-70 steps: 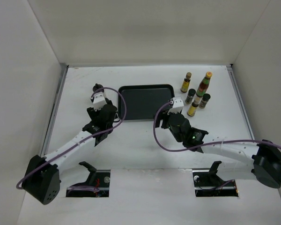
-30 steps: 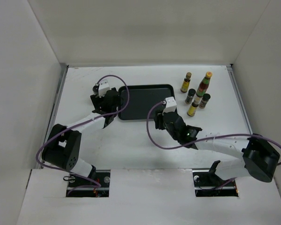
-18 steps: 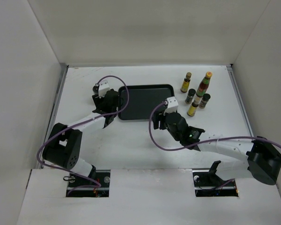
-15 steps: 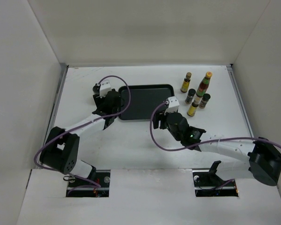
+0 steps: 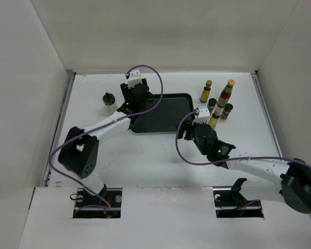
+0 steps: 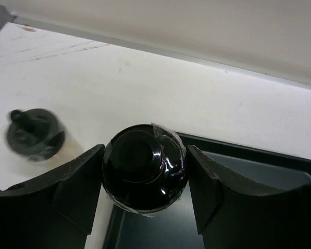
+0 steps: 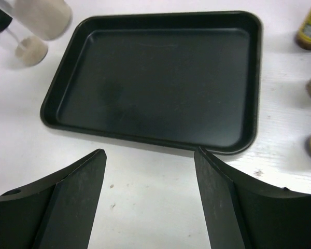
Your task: Organize the condiment bottles
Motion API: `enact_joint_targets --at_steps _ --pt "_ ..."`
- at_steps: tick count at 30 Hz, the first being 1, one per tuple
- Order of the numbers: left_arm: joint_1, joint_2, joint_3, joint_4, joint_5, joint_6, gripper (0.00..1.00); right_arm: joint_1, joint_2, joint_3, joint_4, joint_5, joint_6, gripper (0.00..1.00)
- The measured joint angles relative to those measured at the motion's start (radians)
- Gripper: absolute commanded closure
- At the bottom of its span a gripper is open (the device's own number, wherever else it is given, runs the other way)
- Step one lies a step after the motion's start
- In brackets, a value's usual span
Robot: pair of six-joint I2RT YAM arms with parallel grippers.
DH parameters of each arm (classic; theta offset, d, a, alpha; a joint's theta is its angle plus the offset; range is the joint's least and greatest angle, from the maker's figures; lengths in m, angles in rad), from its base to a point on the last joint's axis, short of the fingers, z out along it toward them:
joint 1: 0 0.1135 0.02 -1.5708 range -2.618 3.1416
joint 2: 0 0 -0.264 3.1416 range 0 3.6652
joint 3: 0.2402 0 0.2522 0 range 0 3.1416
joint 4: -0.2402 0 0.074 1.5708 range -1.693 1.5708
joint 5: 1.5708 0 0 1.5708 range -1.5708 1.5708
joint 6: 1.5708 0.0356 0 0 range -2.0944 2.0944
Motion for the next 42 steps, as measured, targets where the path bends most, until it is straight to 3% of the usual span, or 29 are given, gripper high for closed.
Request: enact_joint_targets --at_steps 5,10,17,30,32,36,39,42 --pt "-0.002 0.204 0.121 0.006 0.051 0.004 0.65 -0.056 -0.054 -0.034 0.009 0.000 0.027 0.24" --pt "-0.013 0.305 0.159 -0.011 0.080 0.004 0.64 -0.077 -0.070 -0.043 0.015 -0.011 0.041 0.24" --pt "-0.021 0.353 0.181 -0.003 0.083 0.005 0.58 -0.079 -0.071 -0.043 0.020 -0.016 0.052 0.23" --pt "0.020 0.394 0.181 0.071 0.040 0.023 0.57 -0.080 -0.071 -0.046 0.030 -0.016 0.053 0.22" --pt "0.031 0.398 0.181 0.081 0.040 0.024 0.51 -0.080 -0.071 -0.046 0.031 -0.016 0.053 0.22" --pt "0.043 0.399 0.181 0.094 0.034 0.035 0.19 -0.084 -0.071 -0.047 0.031 -0.017 0.053 0.22" --pt "0.041 0.398 0.175 0.123 0.025 0.039 0.08 -0.085 -0.072 -0.047 0.031 -0.017 0.055 0.22" --pt "0.035 0.377 0.138 0.135 0.026 0.041 0.07 -0.085 -0.073 -0.047 0.031 -0.017 0.056 0.22"
